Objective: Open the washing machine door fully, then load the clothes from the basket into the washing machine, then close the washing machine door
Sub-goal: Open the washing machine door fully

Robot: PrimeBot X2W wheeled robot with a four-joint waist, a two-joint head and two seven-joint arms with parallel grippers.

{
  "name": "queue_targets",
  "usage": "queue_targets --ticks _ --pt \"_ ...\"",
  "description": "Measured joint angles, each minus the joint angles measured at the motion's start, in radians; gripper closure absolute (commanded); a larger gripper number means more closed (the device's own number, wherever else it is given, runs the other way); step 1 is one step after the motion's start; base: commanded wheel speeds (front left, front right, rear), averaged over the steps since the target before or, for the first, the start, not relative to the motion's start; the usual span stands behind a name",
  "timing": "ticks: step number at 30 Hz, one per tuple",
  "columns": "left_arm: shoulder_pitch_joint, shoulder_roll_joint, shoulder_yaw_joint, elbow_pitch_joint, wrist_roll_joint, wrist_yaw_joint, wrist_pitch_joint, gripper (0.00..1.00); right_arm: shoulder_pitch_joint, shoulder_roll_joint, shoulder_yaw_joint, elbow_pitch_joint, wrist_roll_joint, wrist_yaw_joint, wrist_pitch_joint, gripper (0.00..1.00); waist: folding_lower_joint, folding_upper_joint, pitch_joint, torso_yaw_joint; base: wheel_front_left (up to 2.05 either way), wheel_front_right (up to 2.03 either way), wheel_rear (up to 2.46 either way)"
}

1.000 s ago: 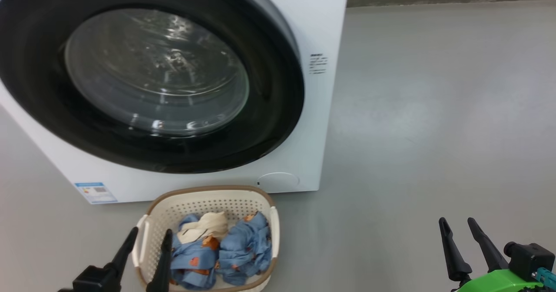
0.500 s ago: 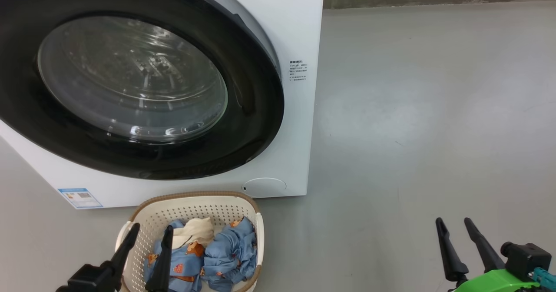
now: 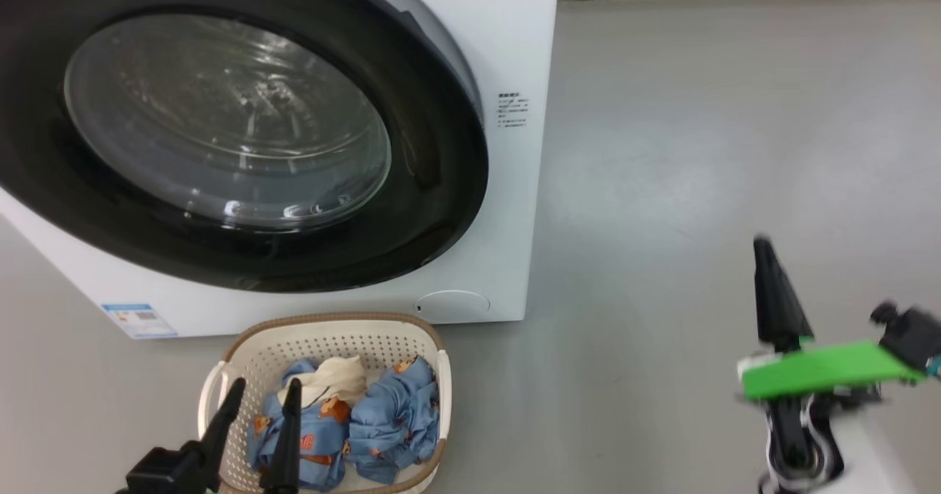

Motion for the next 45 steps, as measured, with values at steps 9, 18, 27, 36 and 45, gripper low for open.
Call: queue_targets --ticks 9,18,27,36,45 --pt "-0.037 -0.014 -0.029 0.007 -0.016 0.000 0.000 0.00 -0.225 -0.059 0.062 0.024 0.393 0.000 -0.007 1.00 0.0000 0.0000 0.037 0.048 0.00 0.00 0.00" --pt "-0.097 -0.026 -0.052 0.013 -0.026 0.000 -0.007 0.00 -0.413 -0.163 0.176 0.056 0.692 0.000 0.175 1.00 0.0000 0.0000 0.104 0.106 0.00 0.00 0.00" --pt "-0.153 -0.036 -0.075 0.018 -0.040 0.000 -0.007 0.00 -0.540 -0.214 0.225 0.127 0.789 0.000 0.392 1.00 0.0000 0.0000 0.180 0.161 0.00 0.00 0.00" --pt "-0.193 -0.040 -0.096 0.020 -0.049 0.000 -0.007 0.00 -0.623 -0.230 0.229 0.177 0.827 0.000 0.556 1.00 0.0000 0.0000 0.247 0.205 0.00 0.00 0.00" --pt "-0.230 -0.046 -0.123 0.020 -0.053 0.000 -0.007 0.00 -0.683 -0.235 0.230 0.215 0.827 0.000 0.656 1.00 0.0000 0.0000 0.294 0.235 0.00 0.00 0.00"
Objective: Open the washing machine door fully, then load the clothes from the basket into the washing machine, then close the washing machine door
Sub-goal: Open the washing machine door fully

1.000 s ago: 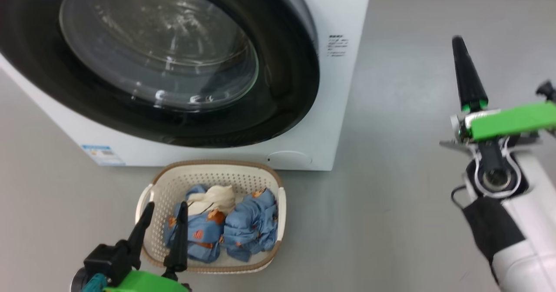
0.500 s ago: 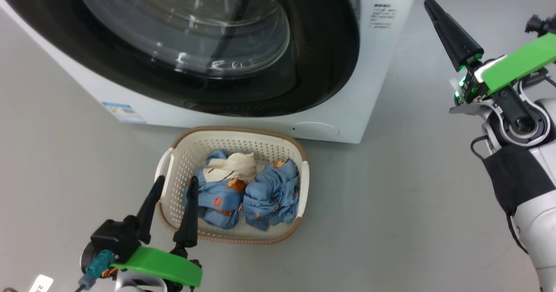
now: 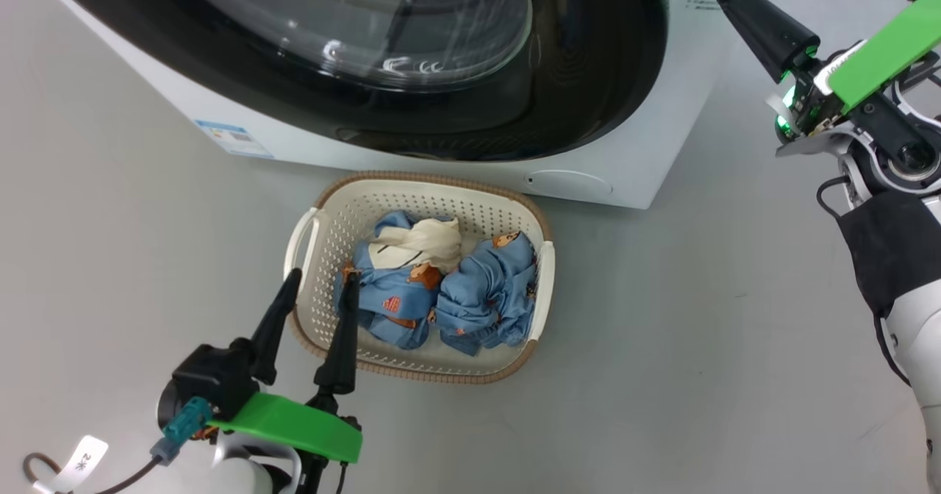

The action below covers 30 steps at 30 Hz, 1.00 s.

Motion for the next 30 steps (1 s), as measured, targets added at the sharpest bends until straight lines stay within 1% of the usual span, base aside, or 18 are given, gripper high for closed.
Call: queue_targets --ticks 8,14,30 --pt "-0.023 -0.002 -0.014 0.000 -0.015 0.000 0.000 0.00 -0.046 -0.001 0.000 0.036 -0.004 0.000 0.047 1.00 0.0000 0.0000 0.034 0.028 0.00 0.00 0.00" --pt "-0.027 -0.002 -0.022 0.000 -0.025 0.000 0.000 0.00 -0.065 0.000 -0.001 0.052 -0.015 0.000 0.056 1.00 0.0000 0.0000 0.050 0.046 0.00 0.00 0.00" --pt "-0.045 -0.006 -0.043 -0.002 -0.041 0.000 0.000 0.00 -0.084 -0.002 0.009 0.066 -0.049 0.000 0.084 1.00 0.0000 0.0000 0.050 0.073 0.00 0.00 0.00"
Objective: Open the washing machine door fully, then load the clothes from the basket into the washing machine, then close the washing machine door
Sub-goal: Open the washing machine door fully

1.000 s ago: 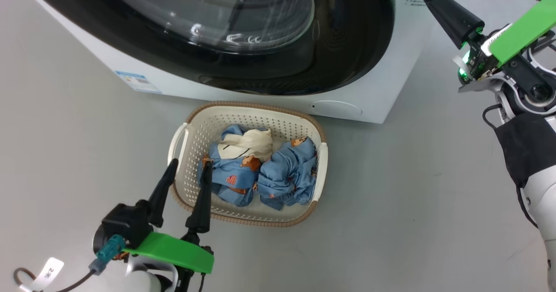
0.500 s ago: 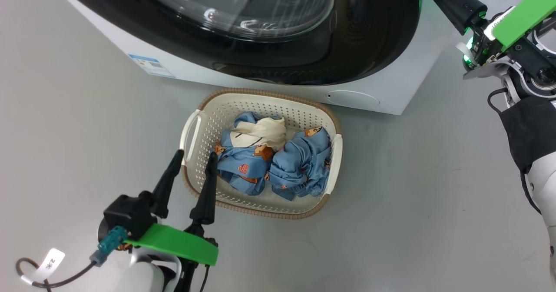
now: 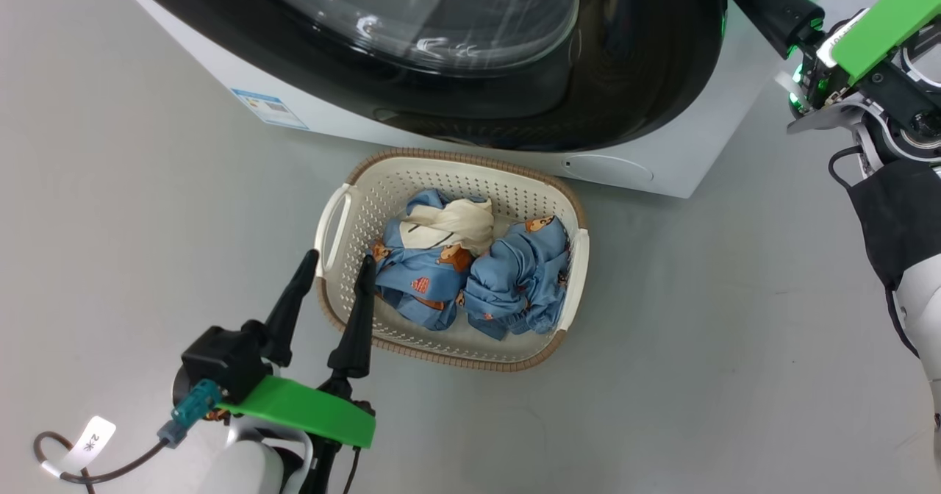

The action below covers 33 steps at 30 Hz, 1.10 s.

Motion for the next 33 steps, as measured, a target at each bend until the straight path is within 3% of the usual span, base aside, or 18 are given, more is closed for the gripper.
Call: queue_targets --ticks 33 --pt "0.106 0.002 0.044 0.003 0.033 0.000 0.000 0.00 0.304 0.091 0.145 -0.223 0.002 0.000 0.128 1.00 0.0000 0.0000 -0.175 -0.045 0.00 0.00 0.00"
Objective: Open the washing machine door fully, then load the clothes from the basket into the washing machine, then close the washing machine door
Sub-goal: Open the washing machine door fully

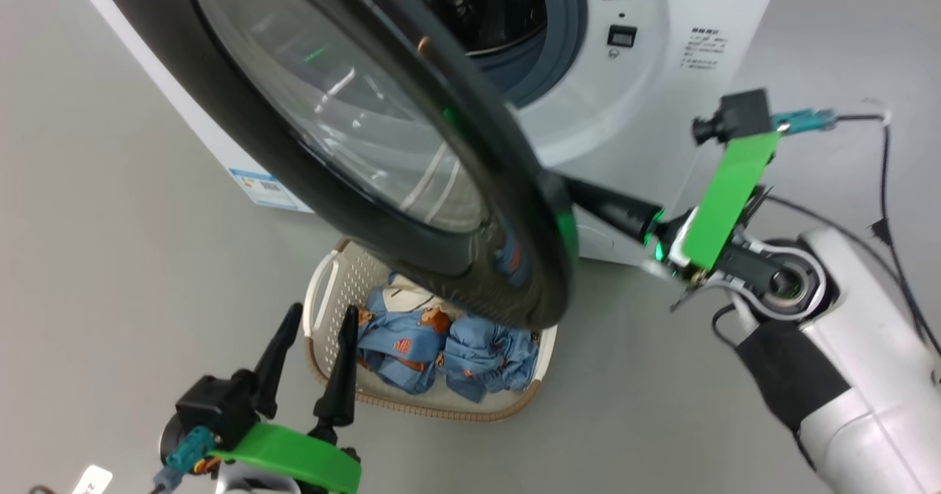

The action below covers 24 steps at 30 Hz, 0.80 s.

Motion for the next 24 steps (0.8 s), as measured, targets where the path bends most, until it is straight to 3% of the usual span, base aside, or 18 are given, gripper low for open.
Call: queue_targets --ticks 12,24 --pt "0.079 0.012 0.014 -0.012 0.016 0.000 0.000 0.00 0.123 0.056 0.066 -0.044 0.000 0.000 0.023 1.00 0.0000 -0.0001 -0.083 0.007 0.00 0.00 0.00" --pt "0.117 0.020 0.019 -0.035 0.022 0.000 0.000 0.00 0.174 0.100 0.104 -0.076 0.000 0.000 0.041 1.00 0.0000 0.0000 -0.130 0.058 0.00 0.00 0.00"
